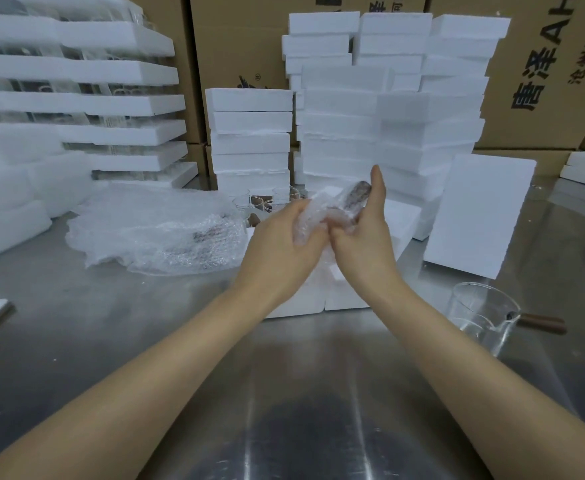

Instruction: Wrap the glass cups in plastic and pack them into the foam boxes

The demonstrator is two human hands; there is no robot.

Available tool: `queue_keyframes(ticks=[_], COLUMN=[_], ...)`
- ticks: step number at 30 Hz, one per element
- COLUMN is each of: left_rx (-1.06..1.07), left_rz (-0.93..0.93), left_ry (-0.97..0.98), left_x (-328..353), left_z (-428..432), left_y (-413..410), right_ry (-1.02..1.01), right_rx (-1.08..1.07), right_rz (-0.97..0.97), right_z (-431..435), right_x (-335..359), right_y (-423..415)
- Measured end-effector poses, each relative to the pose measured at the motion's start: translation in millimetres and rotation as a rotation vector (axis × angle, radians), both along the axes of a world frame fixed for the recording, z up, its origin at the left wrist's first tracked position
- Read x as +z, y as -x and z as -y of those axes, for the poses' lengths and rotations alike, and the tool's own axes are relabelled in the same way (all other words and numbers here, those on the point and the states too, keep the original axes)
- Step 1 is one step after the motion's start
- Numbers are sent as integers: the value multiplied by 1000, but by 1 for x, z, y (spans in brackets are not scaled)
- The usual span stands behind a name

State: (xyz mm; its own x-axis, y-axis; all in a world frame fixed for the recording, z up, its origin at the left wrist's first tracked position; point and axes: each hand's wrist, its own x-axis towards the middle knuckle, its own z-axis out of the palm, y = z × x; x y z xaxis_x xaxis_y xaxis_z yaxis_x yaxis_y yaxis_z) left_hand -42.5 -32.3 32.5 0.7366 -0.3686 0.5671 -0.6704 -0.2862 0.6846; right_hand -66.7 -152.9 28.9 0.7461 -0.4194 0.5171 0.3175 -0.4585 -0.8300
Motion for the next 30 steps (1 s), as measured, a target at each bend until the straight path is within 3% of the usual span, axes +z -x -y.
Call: queue_keyframes(ticks=[6, 10, 14, 19, 25, 30], left_rx=[125, 188, 214, 61, 109, 116], left_rz=[220, 182, 87, -50, 274, 209], left_ry=[-129, -77, -37, 29, 23, 66], left_x=[-4, -3, -5, -5, -3, 2], left_z=[-5, -6, -7, -4, -7, -11], left_y=[-7, -12, -16, -12, -11, -15], right_ry=[16, -56, 76, -16, -135, -55], right_rx=[-27, 29, 134, 155, 151, 135], right_rz=[-2, -57, -90, -61, -73, -19], right_z=[-4, -9, -12, -12, -7, -12], right_x=[-6, -6, -8, -8, -5, -6], right_y=[-3, -2, 1, 2, 1, 3])
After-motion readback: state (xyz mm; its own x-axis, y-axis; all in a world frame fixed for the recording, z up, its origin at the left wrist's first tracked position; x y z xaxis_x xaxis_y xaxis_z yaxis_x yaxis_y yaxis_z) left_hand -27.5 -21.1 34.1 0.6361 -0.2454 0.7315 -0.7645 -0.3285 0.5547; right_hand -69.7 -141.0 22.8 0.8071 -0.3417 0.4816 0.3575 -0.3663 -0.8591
